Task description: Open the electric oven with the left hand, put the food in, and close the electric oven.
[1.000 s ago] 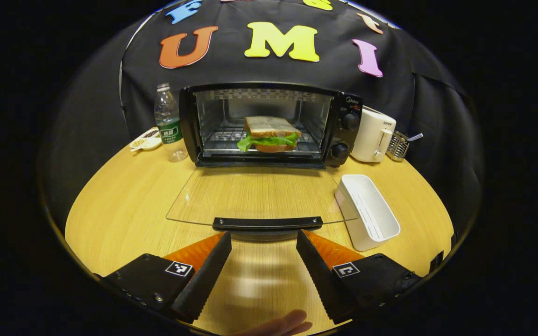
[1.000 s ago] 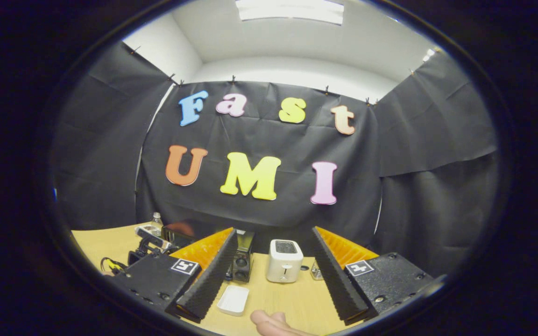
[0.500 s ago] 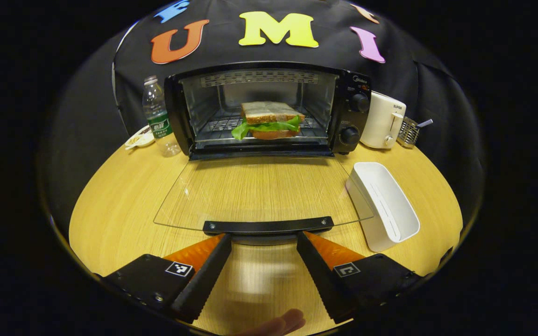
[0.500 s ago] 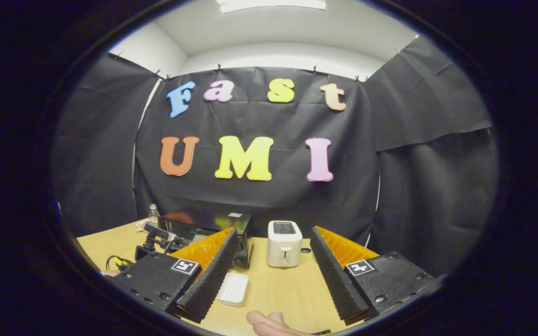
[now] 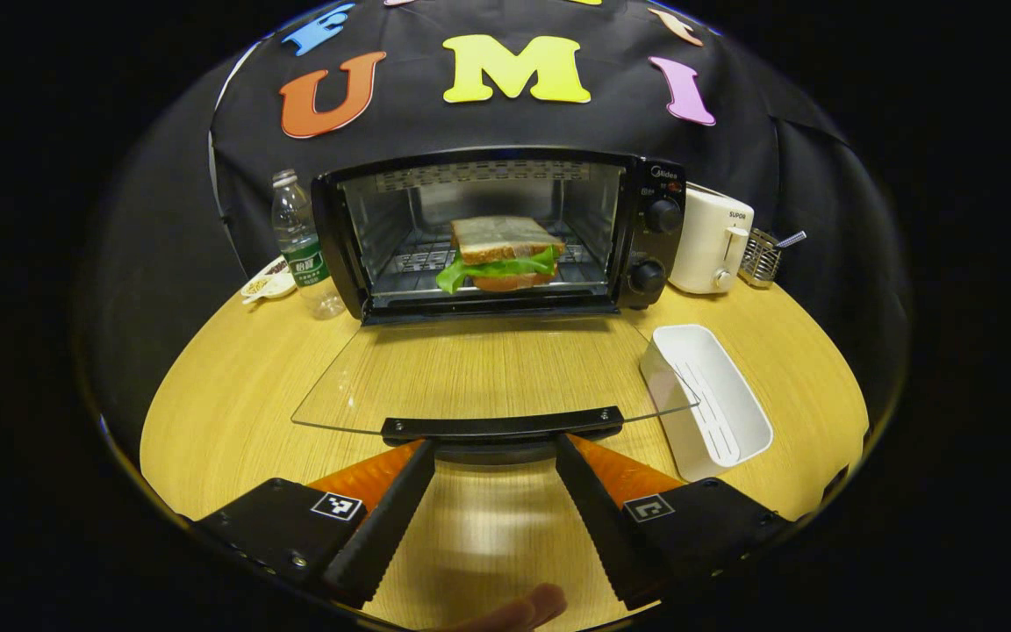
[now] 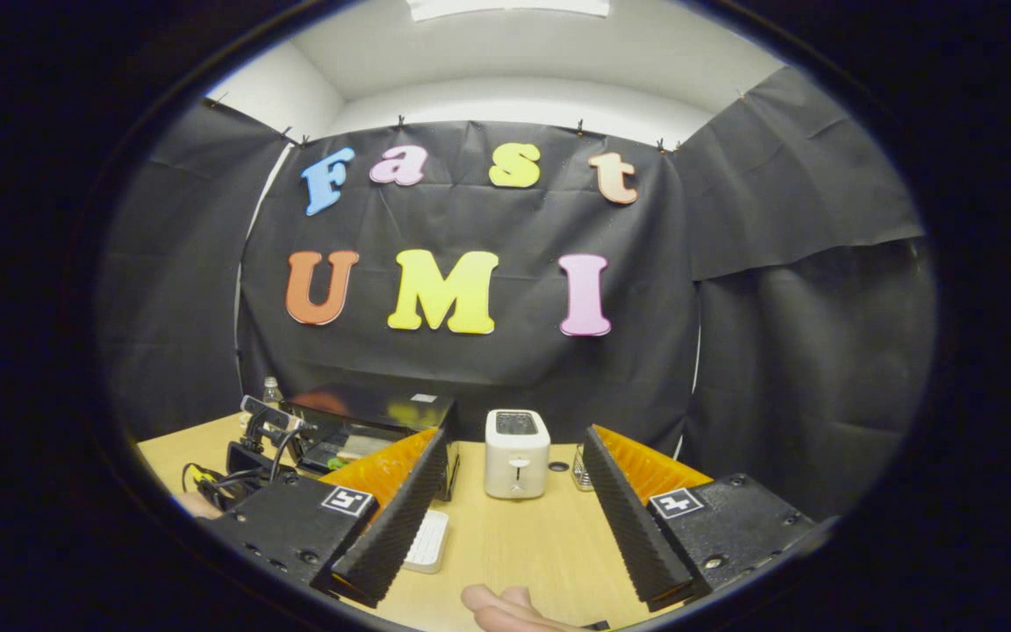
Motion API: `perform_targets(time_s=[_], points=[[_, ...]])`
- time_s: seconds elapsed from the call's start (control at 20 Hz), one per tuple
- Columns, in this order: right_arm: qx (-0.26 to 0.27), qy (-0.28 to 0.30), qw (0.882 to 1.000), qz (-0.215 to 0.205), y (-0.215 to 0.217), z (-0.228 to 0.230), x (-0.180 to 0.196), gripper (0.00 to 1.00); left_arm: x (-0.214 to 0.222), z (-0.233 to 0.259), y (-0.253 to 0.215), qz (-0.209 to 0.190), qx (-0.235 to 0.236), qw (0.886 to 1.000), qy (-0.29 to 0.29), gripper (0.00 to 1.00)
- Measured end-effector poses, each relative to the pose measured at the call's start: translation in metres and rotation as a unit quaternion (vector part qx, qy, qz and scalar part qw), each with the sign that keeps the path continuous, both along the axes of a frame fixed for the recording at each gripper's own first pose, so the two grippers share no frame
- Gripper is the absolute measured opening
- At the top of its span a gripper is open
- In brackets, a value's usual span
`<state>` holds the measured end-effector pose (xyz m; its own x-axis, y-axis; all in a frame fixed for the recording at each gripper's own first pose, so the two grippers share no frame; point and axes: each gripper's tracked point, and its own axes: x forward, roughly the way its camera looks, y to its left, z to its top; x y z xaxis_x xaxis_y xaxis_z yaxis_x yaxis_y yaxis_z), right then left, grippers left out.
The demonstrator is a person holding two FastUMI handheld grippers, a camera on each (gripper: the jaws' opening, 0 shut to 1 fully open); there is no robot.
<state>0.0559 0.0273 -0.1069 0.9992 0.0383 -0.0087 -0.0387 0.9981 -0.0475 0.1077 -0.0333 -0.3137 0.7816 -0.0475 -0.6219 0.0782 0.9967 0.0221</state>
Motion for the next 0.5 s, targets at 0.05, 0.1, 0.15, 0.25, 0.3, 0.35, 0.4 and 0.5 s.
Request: perform_targets(time_s=[0.05, 0.1, 0.15, 0.25, 0.3, 0.35, 0.4, 0.5], points=[[0.003, 0.000, 1.000, 0.002, 0.002, 0.000, -0.001, 0.95, 0.001, 0.004, 0.000, 0.000, 0.002, 1.000, -0.007, 0.92], [0.002, 0.001, 1.000, 0.002, 0.000, 0.000, 0.000, 0.96, 0.002, 0.008, 0.000, 0.001, 0.002, 1.000, -0.013, 0.92], [0.000, -0.001, 1.000, 0.000, -0.002, 0.000, 0.000, 0.99, 0.003, 0.012, 0.000, 0.003, 0.000, 1.000, -0.017, 0.92], [-0.003, -0.006, 1.000, -0.005, -0.006, 0.003, -0.003, 0.99, 0.007, 0.022, -0.001, 0.000, 0.002, 1.000, -0.031, 0.93], [-0.004, -0.009, 1.000, -0.009, -0.008, 0.004, -0.001, 0.99, 0.008, 0.026, -0.001, -0.005, 0.006, 0.999, -0.039, 0.93], [-0.005, -0.011, 1.000, -0.013, -0.009, 0.005, -0.002, 0.95, 0.011, 0.030, -0.002, -0.011, 0.012, 0.999, -0.047, 0.93], [-0.006, -0.011, 1.000, -0.014, -0.009, 0.006, -0.001, 0.99, 0.015, 0.035, -0.002, -0.015, 0.017, 0.998, -0.056, 0.93], [-0.006, -0.013, 1.000, -0.009, -0.006, 0.007, -0.002, 0.95, 0.020, 0.045, -0.002, -0.015, 0.019, 0.997, -0.072, 0.93]])
